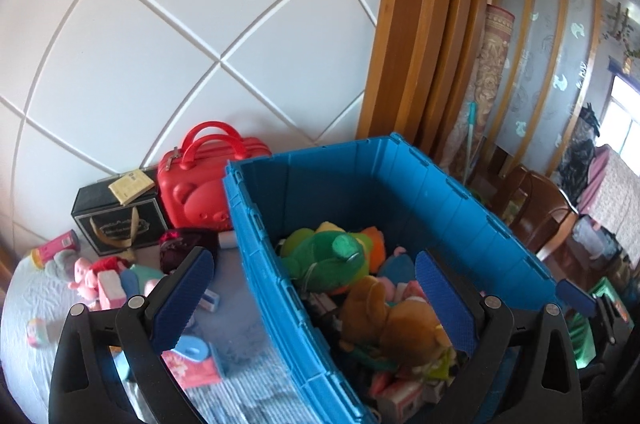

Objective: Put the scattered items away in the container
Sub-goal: 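Move both open grippers away from the crate back toward the bed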

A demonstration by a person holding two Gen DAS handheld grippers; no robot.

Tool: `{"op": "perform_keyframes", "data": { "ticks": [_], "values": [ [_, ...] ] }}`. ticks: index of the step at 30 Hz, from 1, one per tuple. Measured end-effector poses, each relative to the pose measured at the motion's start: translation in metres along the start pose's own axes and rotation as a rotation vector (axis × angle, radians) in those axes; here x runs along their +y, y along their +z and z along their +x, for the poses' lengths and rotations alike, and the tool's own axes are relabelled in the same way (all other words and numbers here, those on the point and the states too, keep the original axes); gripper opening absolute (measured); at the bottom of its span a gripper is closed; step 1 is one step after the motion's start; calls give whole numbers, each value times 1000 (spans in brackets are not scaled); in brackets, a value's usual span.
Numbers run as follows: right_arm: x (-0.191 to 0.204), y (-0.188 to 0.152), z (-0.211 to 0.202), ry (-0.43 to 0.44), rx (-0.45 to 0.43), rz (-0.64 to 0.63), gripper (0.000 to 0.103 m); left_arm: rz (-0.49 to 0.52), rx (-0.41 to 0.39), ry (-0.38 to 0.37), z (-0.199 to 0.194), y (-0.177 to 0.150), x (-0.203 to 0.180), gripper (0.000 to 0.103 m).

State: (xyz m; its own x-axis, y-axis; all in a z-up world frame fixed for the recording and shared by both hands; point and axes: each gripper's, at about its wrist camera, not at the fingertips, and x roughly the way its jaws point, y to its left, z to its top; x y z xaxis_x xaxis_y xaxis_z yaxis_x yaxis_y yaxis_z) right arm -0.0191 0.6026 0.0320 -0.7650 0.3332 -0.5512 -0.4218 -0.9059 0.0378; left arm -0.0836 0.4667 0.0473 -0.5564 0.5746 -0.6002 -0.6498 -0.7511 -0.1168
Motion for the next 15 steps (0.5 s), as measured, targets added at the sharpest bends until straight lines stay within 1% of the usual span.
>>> {"op": "perform_keyframes", "data": {
  "ticks": [4,8,11,15],
  "values": [
    [24,-6,-17,4,-5,-17,103,-7,-3,-5,-23,-14,17,102],
    [49,-12,-32,11,-6,-28,103,-12,-1,6,-46,-28,37,102],
    [71,-18,-42,28,-8,-41,103,-21,1,21,-66,-40,55,102],
    [105,-27,-55,64,-8,-62,103,-37,4,72,-92,-61,80,102]
  ]
}}
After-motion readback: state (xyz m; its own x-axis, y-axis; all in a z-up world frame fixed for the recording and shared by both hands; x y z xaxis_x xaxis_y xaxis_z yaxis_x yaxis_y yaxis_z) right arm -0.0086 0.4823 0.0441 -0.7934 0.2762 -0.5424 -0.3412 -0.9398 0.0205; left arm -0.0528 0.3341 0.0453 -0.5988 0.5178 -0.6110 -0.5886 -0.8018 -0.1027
